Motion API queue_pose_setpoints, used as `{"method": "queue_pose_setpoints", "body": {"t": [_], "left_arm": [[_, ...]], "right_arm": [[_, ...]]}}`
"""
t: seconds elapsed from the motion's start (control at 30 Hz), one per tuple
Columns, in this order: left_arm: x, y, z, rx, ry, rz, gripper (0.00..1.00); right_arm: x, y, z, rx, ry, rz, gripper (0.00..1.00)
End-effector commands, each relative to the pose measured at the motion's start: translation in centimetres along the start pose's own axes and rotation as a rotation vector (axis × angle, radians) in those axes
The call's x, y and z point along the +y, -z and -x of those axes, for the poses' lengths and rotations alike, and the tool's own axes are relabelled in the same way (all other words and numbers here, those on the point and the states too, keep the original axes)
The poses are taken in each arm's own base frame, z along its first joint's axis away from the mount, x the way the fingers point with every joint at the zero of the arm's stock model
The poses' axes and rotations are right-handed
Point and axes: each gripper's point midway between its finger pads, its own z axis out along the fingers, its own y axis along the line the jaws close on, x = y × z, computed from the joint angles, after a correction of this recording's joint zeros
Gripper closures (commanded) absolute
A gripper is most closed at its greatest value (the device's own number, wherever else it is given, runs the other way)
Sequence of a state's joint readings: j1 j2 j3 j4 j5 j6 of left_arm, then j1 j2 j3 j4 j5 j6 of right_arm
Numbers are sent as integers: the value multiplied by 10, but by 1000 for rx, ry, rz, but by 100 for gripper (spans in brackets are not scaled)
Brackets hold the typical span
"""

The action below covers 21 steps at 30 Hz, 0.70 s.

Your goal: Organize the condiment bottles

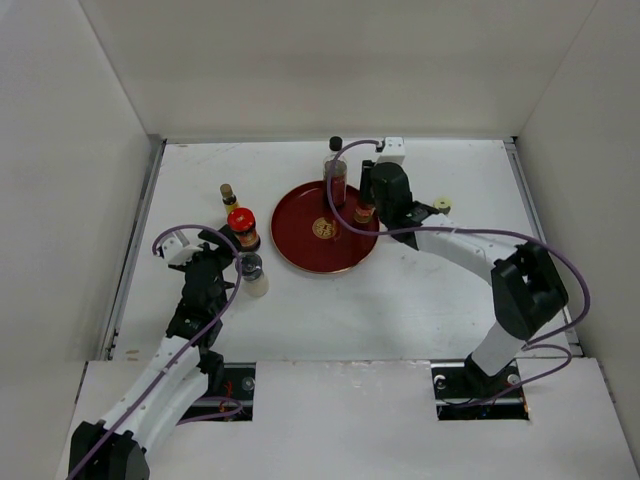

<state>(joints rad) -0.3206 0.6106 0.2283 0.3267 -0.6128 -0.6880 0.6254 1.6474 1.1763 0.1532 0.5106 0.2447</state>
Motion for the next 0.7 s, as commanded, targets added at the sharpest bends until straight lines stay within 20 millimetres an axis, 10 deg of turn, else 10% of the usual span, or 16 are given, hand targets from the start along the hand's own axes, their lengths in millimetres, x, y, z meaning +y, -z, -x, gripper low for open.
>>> {"method": "queue_pose_setpoints", "body": {"t": [0.0, 0.3, 0.67], "left_arm": [[-6, -2, 5, -25, 28, -27, 30], [-4, -4, 3, -21, 24, -20, 30], [-6, -5, 3, -17, 21, -18, 28]], "right_arm": [[21, -5, 90, -256, -126, 90, 73], [21, -24, 65, -221, -97, 72, 69], [22, -20, 35, -210, -47, 53, 36]]}}
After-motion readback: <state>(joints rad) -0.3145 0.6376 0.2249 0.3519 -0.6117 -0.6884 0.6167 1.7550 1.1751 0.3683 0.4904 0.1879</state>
